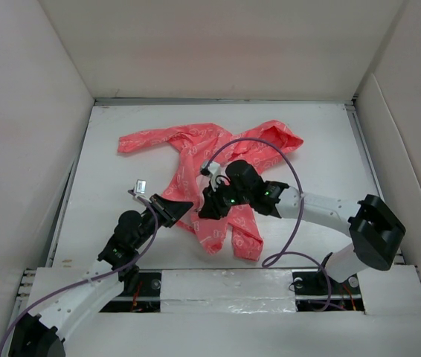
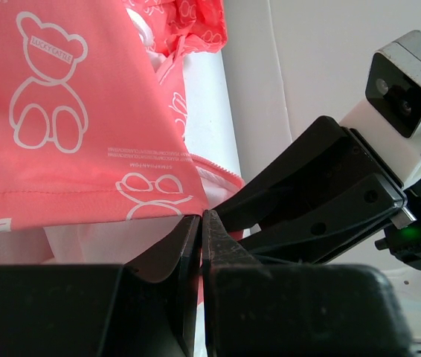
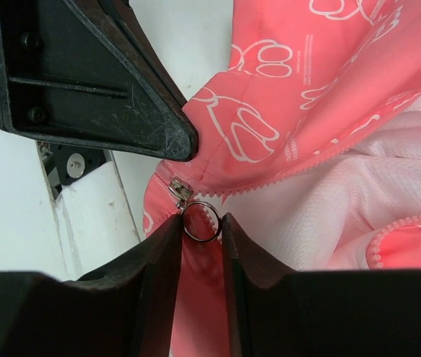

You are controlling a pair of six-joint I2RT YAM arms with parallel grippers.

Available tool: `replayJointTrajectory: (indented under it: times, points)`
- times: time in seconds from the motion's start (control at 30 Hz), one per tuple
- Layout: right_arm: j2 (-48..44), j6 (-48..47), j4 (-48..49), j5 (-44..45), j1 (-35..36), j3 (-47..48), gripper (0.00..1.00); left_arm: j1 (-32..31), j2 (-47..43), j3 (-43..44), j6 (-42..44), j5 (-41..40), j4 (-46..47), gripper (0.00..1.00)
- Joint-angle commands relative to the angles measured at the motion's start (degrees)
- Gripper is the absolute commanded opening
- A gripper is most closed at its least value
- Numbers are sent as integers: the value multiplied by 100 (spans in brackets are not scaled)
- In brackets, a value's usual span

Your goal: Zip up the jacket

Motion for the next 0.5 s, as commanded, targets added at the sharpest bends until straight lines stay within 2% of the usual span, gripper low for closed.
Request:
replayJointTrajectory:
  times: [0.0, 0.07, 0.1, 0.2, 0.47]
  points:
    - [-47, 22, 292, -70, 51, 231, 29, -29, -64, 89, 66, 125, 363, 0]
    - [-161, 66, 371, 18, 51, 196, 23, -29, -64, 80, 75, 134, 364, 0]
    - [-214, 75, 389, 88, 51, 143, 15, -29, -64, 80, 66, 143, 346, 0]
    - [-399, 101, 433, 203, 51, 90, 8, -29, -73, 72, 84, 152, 293, 0]
    - [-645, 198, 574, 413, -55, -138, 0, -29, -125, 80, 128, 169, 170, 0]
